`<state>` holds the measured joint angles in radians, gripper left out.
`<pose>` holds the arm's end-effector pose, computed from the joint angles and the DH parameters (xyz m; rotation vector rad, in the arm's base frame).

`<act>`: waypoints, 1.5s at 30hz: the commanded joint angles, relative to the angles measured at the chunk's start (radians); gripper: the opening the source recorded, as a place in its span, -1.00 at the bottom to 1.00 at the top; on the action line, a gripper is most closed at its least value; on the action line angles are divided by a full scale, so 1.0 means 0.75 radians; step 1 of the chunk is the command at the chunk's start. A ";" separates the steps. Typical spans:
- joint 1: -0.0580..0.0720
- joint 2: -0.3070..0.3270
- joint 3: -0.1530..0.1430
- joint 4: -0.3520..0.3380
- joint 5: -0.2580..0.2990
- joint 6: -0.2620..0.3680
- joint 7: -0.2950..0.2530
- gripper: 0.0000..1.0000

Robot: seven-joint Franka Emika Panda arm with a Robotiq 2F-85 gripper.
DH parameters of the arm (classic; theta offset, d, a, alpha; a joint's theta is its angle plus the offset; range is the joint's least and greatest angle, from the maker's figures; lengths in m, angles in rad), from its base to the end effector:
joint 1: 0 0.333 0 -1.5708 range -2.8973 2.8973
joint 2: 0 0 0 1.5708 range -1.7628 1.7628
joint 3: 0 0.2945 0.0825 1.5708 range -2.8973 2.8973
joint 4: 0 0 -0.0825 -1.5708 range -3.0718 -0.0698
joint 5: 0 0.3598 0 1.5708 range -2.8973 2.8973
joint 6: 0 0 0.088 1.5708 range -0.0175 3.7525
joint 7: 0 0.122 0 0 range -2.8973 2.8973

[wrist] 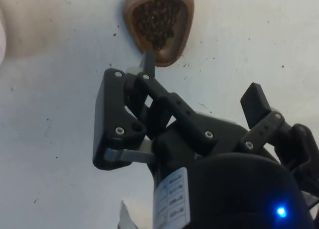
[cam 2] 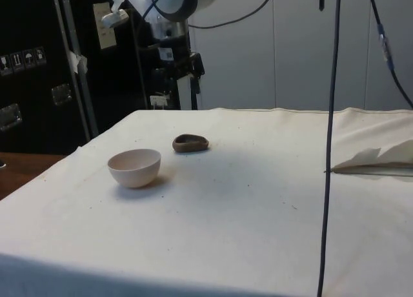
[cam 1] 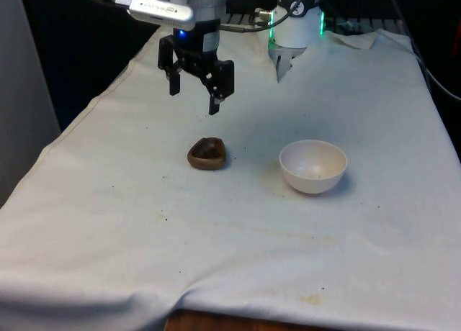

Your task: Pour the coffee beans from the cup into the bowl.

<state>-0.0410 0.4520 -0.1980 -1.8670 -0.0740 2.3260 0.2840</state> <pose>0.5956 -0.1414 0.2614 2.9252 -0.6734 0.0256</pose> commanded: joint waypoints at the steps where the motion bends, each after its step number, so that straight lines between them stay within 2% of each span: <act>1: -0.004 -0.012 0.000 -0.017 0.000 0.015 -0.017 1.00; 6: 0.000 -0.005 -0.012 -0.011 0.000 0.000 -0.047 1.00; 7: -0.004 -0.016 -0.011 -0.025 0.000 0.015 -0.061 1.00; 15: 0.000 -0.011 -0.031 -0.025 0.000 0.001 -0.133 1.00; 16: -0.004 -0.023 -0.031 -0.041 0.000 0.016 -0.157 1.00; 24: -0.004 -0.025 -0.047 -0.051 0.000 0.017 -0.237 1.00; 25: 0.000 -0.013 -0.051 -0.035 0.000 0.001 -0.236 1.00; 26: -0.004 -0.025 -0.049 -0.052 0.000 0.019 -0.256 1.00; 33: -0.003 -0.025 -0.064 -0.056 0.000 0.023 -0.340 1.00; 35: 0.000 -0.015 -0.068 -0.043 0.000 0.005 -0.341 1.00; 45: 0.000 -0.013 -0.068 -0.049 -0.005 0.024 -0.449 1.00</act>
<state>-0.0410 0.4440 -0.2500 -1.9000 -0.0740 2.3330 -0.0510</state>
